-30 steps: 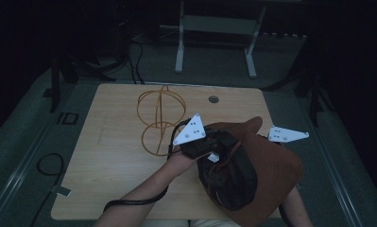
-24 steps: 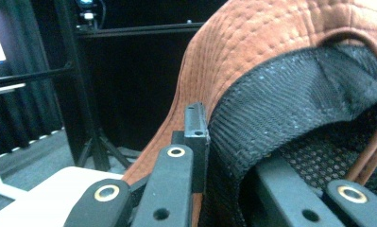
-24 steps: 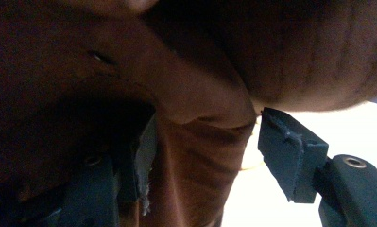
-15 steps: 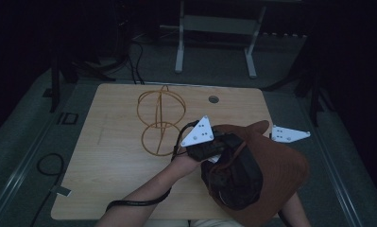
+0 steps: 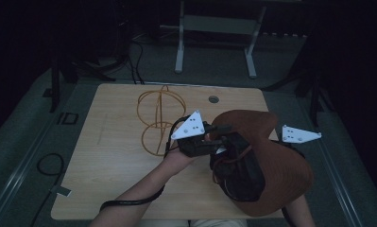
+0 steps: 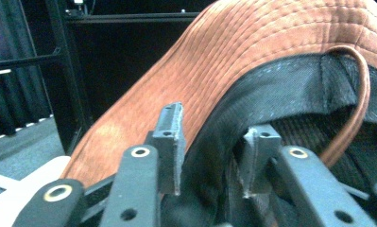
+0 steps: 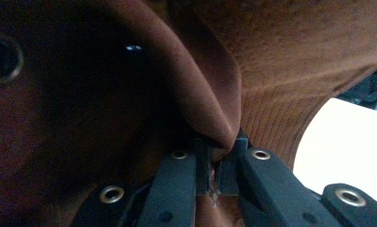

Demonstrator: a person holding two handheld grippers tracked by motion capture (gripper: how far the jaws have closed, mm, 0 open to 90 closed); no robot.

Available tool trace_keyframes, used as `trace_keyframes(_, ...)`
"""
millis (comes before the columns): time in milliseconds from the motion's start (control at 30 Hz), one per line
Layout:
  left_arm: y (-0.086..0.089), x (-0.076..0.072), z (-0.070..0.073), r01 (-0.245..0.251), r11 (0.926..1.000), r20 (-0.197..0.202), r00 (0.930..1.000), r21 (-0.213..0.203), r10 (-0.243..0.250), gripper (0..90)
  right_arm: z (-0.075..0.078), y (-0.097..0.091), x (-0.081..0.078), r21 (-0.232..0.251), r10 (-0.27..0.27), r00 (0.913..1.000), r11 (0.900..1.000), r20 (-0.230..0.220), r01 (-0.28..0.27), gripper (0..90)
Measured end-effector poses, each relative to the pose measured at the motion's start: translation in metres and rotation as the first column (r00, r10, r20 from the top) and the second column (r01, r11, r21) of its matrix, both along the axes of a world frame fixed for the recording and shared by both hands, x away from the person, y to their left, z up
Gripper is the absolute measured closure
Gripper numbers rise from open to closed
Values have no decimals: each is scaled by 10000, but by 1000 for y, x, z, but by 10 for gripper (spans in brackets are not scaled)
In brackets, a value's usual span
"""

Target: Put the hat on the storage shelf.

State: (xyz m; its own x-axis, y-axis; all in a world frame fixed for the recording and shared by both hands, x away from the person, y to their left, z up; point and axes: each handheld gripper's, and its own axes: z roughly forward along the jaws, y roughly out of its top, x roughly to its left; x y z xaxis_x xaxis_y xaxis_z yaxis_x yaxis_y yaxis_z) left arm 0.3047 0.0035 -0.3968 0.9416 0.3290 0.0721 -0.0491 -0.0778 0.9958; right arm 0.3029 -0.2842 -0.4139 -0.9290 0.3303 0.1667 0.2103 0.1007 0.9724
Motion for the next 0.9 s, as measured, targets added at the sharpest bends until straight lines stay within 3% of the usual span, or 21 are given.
trace_keyframes(133, 15, 1, -3, -397, 9992, -49, 9992, -62, 396, 647, 5, -7, 3, 52, -364, 9993, 9993, 115, 363, 867)
trace_keyframes(167, 26, 1, -7, -613, 9981, -123, 9980, -45, 612, 648, 7, -12, 5, 100, -626, 9979, 9980, 165, 624, 867)
trace_keyframes(467, 56, -3, -31, -953, 9952, -336, 9948, 202, 960, 649, 14, -21, 21, 54, -1296, 9915, 9916, 123, 1295, 866)
trace_keyframes(633, 66, -9, -61, -1143, 9912, -702, 9904, 672, 1190, 649, 22, -17, 39, 27, -1589, 9872, 9873, 163, 1589, 865)
trace_keyframes(667, 70, -10, -75, -1231, 9891, -933, 9870, 813, 1305, 648, 24, -15, 43, -10, -1646, 9862, 9863, 158, 1647, 865)
trace_keyframes(700, 70, -10, -75, -1231, 9891, -933, 9870, 813, 1305, 649, 25, -13, 46, -54, -1696, 9854, 9855, 158, 1697, 865)
trace_keyframes(800, 80, -15, -99, -1379, 9837, -1251, 9804, 1155, 1522, 650, 28, -6, 57, -100, -1849, 9826, 9827, 184, 1851, 864)
trace_keyframes(900, 87, -18, -110, -1484, 9797, -1324, 9772, 1351, 1663, 650, 31, -1, 64, -76, -1967, 9803, 9804, 195, 1969, 865)
